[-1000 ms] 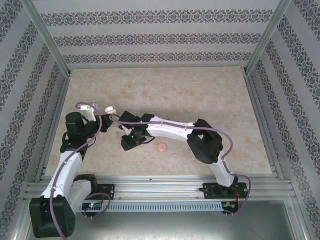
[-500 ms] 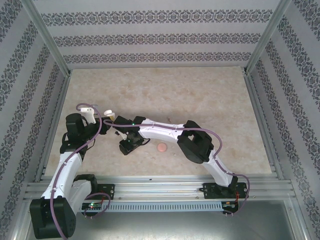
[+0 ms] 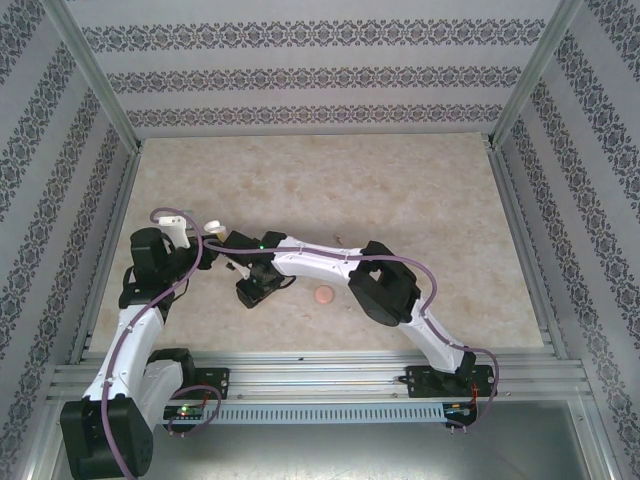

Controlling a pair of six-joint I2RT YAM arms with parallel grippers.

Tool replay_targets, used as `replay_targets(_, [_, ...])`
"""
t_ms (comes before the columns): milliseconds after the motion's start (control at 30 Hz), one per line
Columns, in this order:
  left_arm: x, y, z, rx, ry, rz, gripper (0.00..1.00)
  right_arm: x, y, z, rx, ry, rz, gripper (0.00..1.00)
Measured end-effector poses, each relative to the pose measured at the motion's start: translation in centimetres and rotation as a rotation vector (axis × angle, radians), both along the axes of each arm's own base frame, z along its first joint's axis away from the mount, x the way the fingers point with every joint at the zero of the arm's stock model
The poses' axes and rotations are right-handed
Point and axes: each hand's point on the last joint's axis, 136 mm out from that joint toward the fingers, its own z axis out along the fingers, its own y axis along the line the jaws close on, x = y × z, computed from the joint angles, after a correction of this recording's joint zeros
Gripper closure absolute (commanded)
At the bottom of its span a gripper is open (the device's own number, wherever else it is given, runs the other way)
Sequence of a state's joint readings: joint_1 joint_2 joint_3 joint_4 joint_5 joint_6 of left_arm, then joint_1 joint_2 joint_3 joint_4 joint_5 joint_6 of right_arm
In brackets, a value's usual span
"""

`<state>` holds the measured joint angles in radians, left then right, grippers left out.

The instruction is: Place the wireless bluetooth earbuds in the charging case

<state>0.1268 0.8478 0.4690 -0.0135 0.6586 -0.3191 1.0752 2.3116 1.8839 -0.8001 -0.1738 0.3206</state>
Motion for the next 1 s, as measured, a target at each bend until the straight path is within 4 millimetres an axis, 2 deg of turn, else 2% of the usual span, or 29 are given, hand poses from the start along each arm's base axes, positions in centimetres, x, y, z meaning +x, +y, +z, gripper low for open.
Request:
replay_targets(200, [-0.2, 0.3, -0.9, 0.004, 0.021, 0.015, 1.00, 0.0, 0.1, -0.7, -0.006, 0.012, 0.011, 0.69])
replay_targets(367, [-0.2, 0.2, -0.9, 0.000, 0.021, 0.010, 1.00, 0.4, -0.1, -0.7, 0.002, 0.028, 0.007, 0.84])
replay_targets(533, [-0.5, -0.4, -0.9, -0.018, 0.022, -0.024, 1.00, 0.6, -0.2, -0.7, 0.046, 0.054, -0.007, 0.87])
replay_targets(633, [-0.8, -1.0, -0.9, -0.036, 0.022, -0.058, 1.00, 0.6, -1.5, -0.6, 0.066, 0.056, -0.030, 0.89])
replay_targets(767, [-0.6, -1.8, 0.0, -0.061, -0.023, -0.116, 1.00, 0.6, -5.0, -0.2, 0.059, 0.055, -0.104, 0.90])
replay_targets(833, [-0.4, -2.2, 0.6, -0.075, -0.058, -0.146, 1.00, 1.1, -6.9, 1.0, 0.065, 0.032, -0.149, 0.90])
replay_targets(900, [-0.1, -2.7, 1.2, -0.096, -0.090, -0.175, 1.00, 1.9, -8.8, 3.2, 0.091, -0.014, -0.198, 0.91])
replay_targets(1000, [0.4, -3.6, 1.9, -0.135, -0.129, -0.230, 1.00, 3.5, -11.1, 8.6, 0.179, -0.125, -0.262, 0.93])
